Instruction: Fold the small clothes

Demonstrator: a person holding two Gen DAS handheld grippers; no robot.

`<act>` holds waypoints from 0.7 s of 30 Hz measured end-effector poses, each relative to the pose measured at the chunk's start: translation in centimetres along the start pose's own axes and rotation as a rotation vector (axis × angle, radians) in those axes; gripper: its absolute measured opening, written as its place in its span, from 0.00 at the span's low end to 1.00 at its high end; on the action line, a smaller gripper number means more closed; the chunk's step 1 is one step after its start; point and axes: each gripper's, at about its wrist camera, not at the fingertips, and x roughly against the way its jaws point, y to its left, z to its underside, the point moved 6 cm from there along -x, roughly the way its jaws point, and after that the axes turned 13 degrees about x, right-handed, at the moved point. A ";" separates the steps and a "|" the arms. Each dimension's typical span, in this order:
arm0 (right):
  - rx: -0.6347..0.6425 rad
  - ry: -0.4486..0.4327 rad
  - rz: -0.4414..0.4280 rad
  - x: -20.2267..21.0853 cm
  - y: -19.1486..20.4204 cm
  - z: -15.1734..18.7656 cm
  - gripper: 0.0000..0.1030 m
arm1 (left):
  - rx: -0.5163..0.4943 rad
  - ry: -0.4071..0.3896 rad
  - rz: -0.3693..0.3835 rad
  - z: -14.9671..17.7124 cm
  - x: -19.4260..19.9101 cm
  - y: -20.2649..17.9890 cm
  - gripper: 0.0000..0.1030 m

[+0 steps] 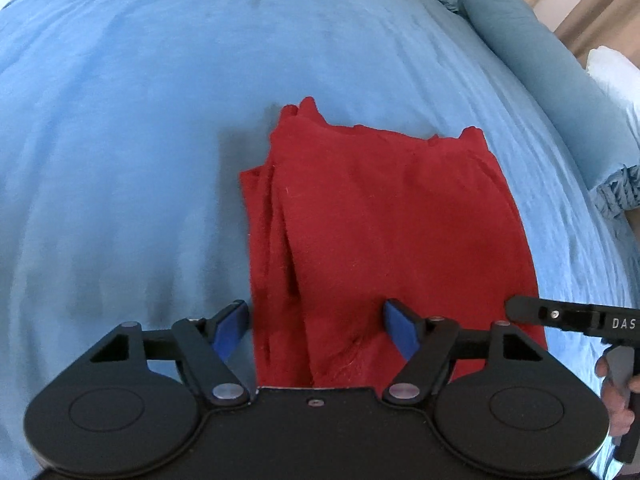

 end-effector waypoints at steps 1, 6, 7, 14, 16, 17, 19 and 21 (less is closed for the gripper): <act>-0.009 -0.004 -0.003 -0.1 0.2 0.0 0.81 | -0.002 0.000 0.007 0.1 -0.1 -0.1 0.63; -0.003 -0.018 -0.029 0.5 1.1 -0.6 0.40 | -0.014 0.018 0.026 -0.1 0.1 -1.6 0.30; 0.001 -0.026 -0.034 1.0 1.4 -0.8 0.39 | -0.015 0.015 0.019 -0.1 0.3 -2.0 0.28; 0.038 -0.064 -0.060 5.8 3.1 -1.6 0.37 | -0.049 -0.004 0.052 0.9 4.3 -5.2 0.26; 0.045 -0.075 -0.063 7.9 3.1 -1.4 0.37 | -0.062 -0.006 0.058 2.0 5.6 -6.5 0.26; 0.045 -0.077 -0.067 8.9 3.0 -1.1 0.37 | -0.066 -0.008 0.062 2.7 6.2 -7.3 0.26; 0.046 -0.079 -0.068 11.1 2.6 -0.2 0.37 | -0.076 -0.013 0.070 4.5 7.2 -8.7 0.26; 0.048 -0.072 -0.063 13.0 1.8 1.0 0.37 | -0.085 -0.014 0.080 6.7 7.8 -10.2 0.26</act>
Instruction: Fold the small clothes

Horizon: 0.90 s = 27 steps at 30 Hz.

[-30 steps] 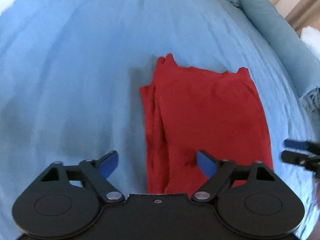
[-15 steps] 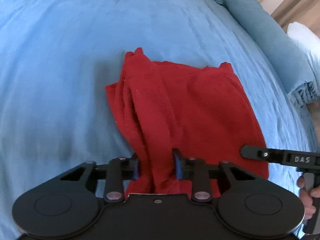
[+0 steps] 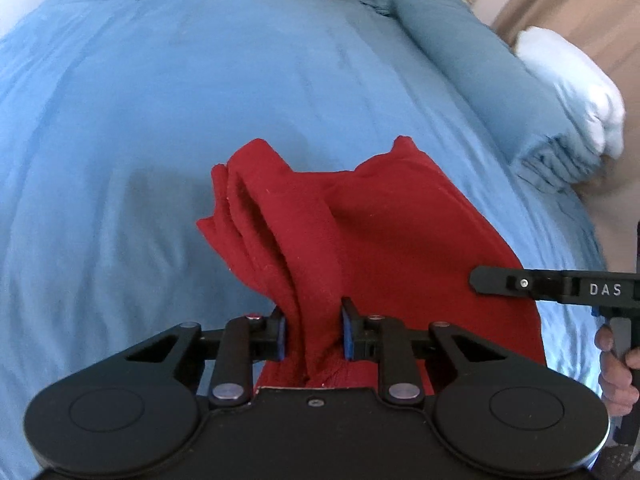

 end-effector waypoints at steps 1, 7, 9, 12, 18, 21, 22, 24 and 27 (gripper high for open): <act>0.003 0.005 0.007 1.2 -0.4 0.8 0.37 | -0.002 0.002 0.004 1.0 0.0 -0.7 0.26; 0.043 0.064 0.076 5.7 -2.9 6.7 0.37 | -0.047 0.063 -0.009 7.1 -2.2 -4.4 0.27; 0.076 0.094 0.104 5.8 -3.8 8.8 0.37 | -0.070 0.081 -0.044 8.6 -3.4 -4.9 0.27; 0.074 0.116 0.113 5.1 -5.3 11.2 0.37 | -0.111 0.079 -0.103 9.9 -4.6 -4.9 0.27; 0.068 0.093 0.131 4.4 -6.0 12.9 0.38 | -0.142 0.059 -0.141 9.7 -6.0 -5.8 0.31; 0.072 0.101 0.149 3.6 -6.2 12.9 0.45 | -0.149 0.052 -0.187 9.8 -5.7 -4.9 0.45; 0.080 0.111 0.167 3.6 -6.3 12.9 0.48 | -0.144 0.041 -0.199 9.7 -5.7 -4.9 0.50; 0.093 0.108 0.181 4.0 -6.4 12.8 0.62 | -0.131 0.017 -0.223 9.6 -5.3 -5.0 0.57; 0.141 0.086 0.208 5.4 -5.8 12.5 0.73 | -0.134 -0.002 -0.263 9.8 -4.5 -4.5 0.67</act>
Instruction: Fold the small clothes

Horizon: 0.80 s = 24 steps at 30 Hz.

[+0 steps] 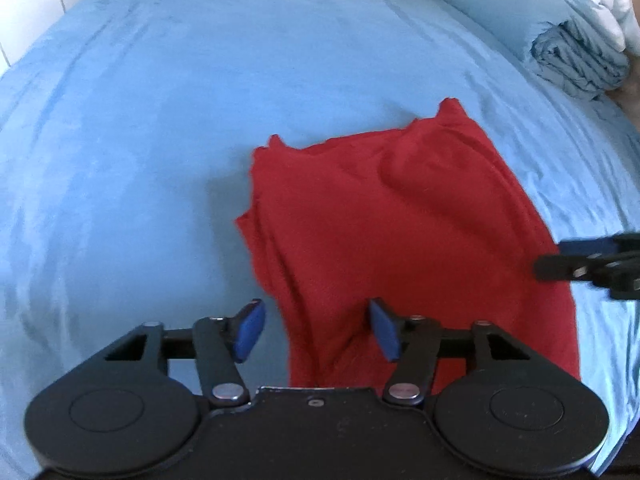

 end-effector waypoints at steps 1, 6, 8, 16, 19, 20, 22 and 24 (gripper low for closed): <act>0.016 -0.012 0.002 0.5 0.0 0.0 0.73 | 0.005 -0.004 -0.006 0.1 0.4 0.2 0.68; 0.094 -0.072 0.023 5.2 0.8 -0.5 0.81 | 0.043 -0.098 -0.048 -0.2 5.7 0.8 0.76; 0.096 -0.102 0.014 7.9 1.4 -0.9 0.82 | 0.057 -0.160 -0.020 -0.5 10.0 0.8 0.76; 0.110 -0.174 0.069 24.2 6.2 -2.8 0.84 | 0.116 -0.321 -0.071 -0.6 29.0 -3.0 0.91; 0.078 -0.184 0.104 30.3 7.8 -3.2 0.97 | 0.135 -0.344 -0.090 0.5 34.6 -4.3 0.95; 0.066 -0.184 0.125 32.2 8.3 -3.1 1.00 | 0.140 -0.342 -0.092 0.9 36.2 -4.6 0.95; 0.051 -0.177 0.165 35.6 9.3 -3.1 1.00 | 0.158 -0.330 -0.103 1.8 38.8 -5.1 0.96; 0.045 -0.162 0.216 38.1 10.2 -2.9 1.00 | 0.176 -0.311 -0.116 2.8 40.9 -5.6 0.98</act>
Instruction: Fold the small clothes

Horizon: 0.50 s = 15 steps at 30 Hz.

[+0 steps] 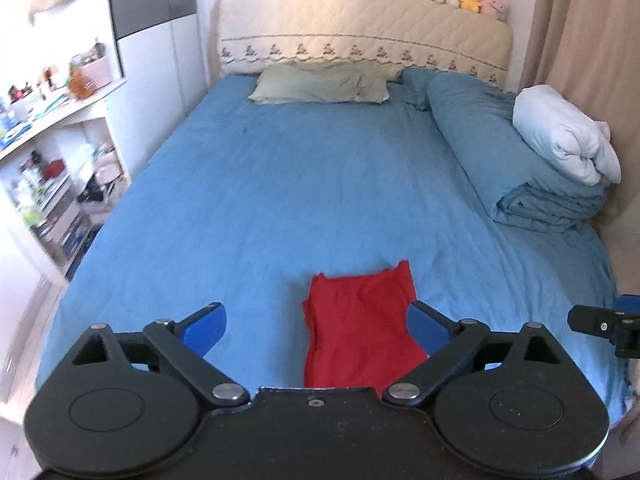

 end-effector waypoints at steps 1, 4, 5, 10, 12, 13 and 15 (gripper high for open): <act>0.003 0.004 0.019 1.3 0.1 0.1 1.00 | 0.005 0.007 -0.012 0.2 1.0 0.0 0.99; 0.008 0.013 0.043 4.4 0.8 0.6 1.00 | -0.006 0.003 -0.060 1.0 3.9 0.0 1.00; 0.005 0.020 0.050 5.1 0.8 1.0 1.00 | -0.011 -0.003 -0.090 1.4 4.6 0.1 1.00; 0.012 0.086 0.061 7.8 2.2 3.4 1.00 | 0.021 0.040 -0.118 3.6 6.8 1.0 1.00; 0.012 0.100 0.061 8.4 2.6 4.3 1.00 | 0.020 0.048 -0.117 4.2 7.4 1.1 1.00; 0.009 0.105 0.057 8.6 2.9 4.7 1.00 | 0.009 0.044 -0.116 4.5 7.6 1.1 1.00; 0.006 0.115 0.061 9.0 3.2 5.4 1.00 | -0.007 0.037 -0.115 4.7 8.0 0.9 1.00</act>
